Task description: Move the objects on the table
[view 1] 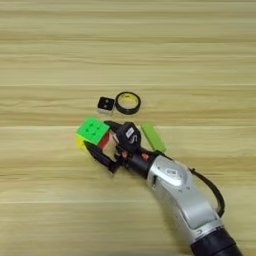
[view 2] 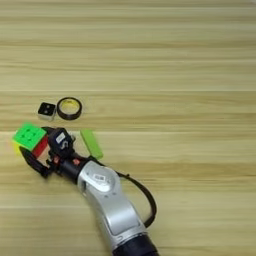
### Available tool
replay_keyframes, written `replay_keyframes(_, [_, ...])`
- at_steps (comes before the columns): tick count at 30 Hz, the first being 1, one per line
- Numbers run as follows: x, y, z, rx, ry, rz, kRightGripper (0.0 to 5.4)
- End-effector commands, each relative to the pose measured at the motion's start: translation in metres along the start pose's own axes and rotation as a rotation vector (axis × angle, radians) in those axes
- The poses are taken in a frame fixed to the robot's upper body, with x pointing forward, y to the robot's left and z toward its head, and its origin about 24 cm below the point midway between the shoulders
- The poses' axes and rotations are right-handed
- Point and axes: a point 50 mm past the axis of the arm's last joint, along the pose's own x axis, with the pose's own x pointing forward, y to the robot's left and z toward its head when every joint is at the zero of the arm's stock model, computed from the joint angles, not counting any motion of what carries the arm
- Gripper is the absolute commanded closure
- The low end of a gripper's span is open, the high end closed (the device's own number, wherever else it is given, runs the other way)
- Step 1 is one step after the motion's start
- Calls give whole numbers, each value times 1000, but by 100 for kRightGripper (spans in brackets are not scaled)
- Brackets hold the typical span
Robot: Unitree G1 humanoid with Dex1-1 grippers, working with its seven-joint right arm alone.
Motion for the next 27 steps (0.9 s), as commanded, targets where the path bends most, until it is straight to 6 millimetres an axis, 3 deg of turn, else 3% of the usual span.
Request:
replay_keyframes(1, [9, -5, 29, -69, -123, -37, 205])
replay_keyframes(13, [9, -17, 36, -80, -140, -110, 209])
replay_keyframes(20, [-8, -72, 65, -138, -216, -369, 209])
replay_keyframes(27, [-34, -111, 68, -124, -225, -569, 209])
